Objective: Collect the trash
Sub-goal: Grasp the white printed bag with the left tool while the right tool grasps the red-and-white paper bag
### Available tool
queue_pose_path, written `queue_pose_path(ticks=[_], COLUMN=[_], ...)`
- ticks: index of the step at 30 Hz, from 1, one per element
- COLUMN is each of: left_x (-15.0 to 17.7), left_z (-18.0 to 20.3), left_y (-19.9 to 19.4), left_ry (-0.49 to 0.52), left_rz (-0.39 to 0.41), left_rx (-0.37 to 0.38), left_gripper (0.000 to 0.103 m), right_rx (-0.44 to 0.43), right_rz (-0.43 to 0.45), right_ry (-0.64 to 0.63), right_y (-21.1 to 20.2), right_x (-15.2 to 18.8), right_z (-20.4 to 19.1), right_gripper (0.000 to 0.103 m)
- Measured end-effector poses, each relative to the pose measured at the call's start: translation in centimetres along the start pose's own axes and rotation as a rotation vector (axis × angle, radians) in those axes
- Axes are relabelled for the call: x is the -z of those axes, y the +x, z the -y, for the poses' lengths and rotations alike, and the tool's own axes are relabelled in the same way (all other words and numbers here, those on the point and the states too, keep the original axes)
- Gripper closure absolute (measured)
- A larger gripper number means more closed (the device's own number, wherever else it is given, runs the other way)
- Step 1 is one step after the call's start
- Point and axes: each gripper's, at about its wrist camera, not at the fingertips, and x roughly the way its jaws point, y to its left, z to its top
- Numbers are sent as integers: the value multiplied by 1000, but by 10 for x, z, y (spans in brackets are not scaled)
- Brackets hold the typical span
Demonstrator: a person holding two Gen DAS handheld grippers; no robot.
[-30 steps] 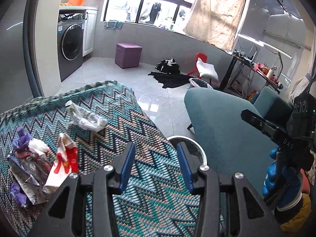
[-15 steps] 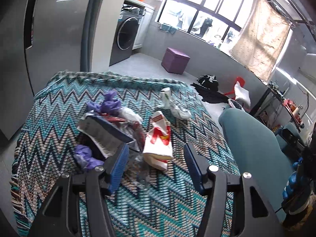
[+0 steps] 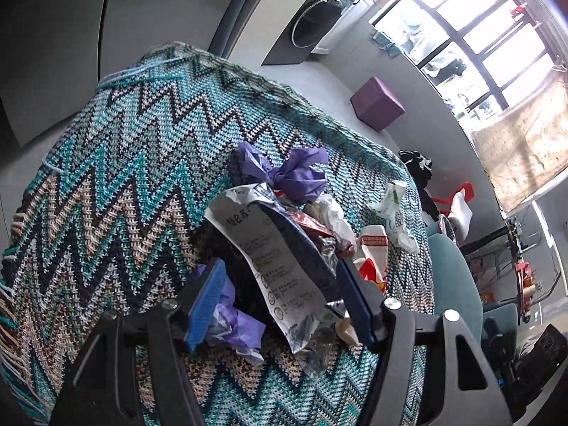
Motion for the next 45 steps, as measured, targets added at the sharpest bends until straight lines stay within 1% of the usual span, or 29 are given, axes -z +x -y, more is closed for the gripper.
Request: queue_pose_path(ticks=[2, 7, 12, 14, 15, 20, 23, 25, 29, 30, 31, 34, 38, 42, 45], left_x=[-3, -13, -21, -22, -21, -18, -16, -14, -12, -11, -9, -5, 2, 10, 15], left_z=[-2, -4, -10, -14, -16, -23, -30, -29, -30, -29, -28, -24, -21, -22, -20], left_y=[10, 28, 45, 51, 52, 49, 42, 36, 20, 16, 12, 0, -18, -36, -49], left_ry=[-37, -92, -154, -177, -183, -199, -211, -202, -174, -166, -158, -136, -111, -91, -74], left_rz=[-22, -54, -91, -98, -99, -87, -81, -68, -45, -39, -33, -19, 0, 22, 42], left_rx=[-6, -16, -22, 3, 17, 80, 130, 152, 195, 205, 214, 238, 268, 303, 326], left_gripper=[40, 40, 41, 42, 46, 51, 56, 57, 60, 60, 60, 62, 62, 62, 62], right_rx=[-15, -72, -137, -153, -166, -220, -252, -250, -252, -251, -251, -266, -271, -289, -282], right_rz=[-39, -128, -204, -230, -245, -318, -354, -367, -367, -366, -366, -360, -332, -280, -244], right_ry=[-6, -15, 48, 76, 88, 166, 206, 227, 252, 261, 270, 294, 288, 282, 271], right_y=[18, 67, 113, 128, 135, 166, 179, 186, 192, 194, 195, 198, 187, 162, 140], right_x=[0, 0, -1, -1, -1, 3, 7, 9, 9, 7, 7, 7, 9, 7, 5], right_z=[-3, -10, -8, -6, -5, -1, 1, 1, 1, 1, 2, 3, 3, 2, 3], right_gripper=[40, 40, 40, 40, 40, 41, 44, 45, 49, 53, 63, 75, 77, 78, 78])
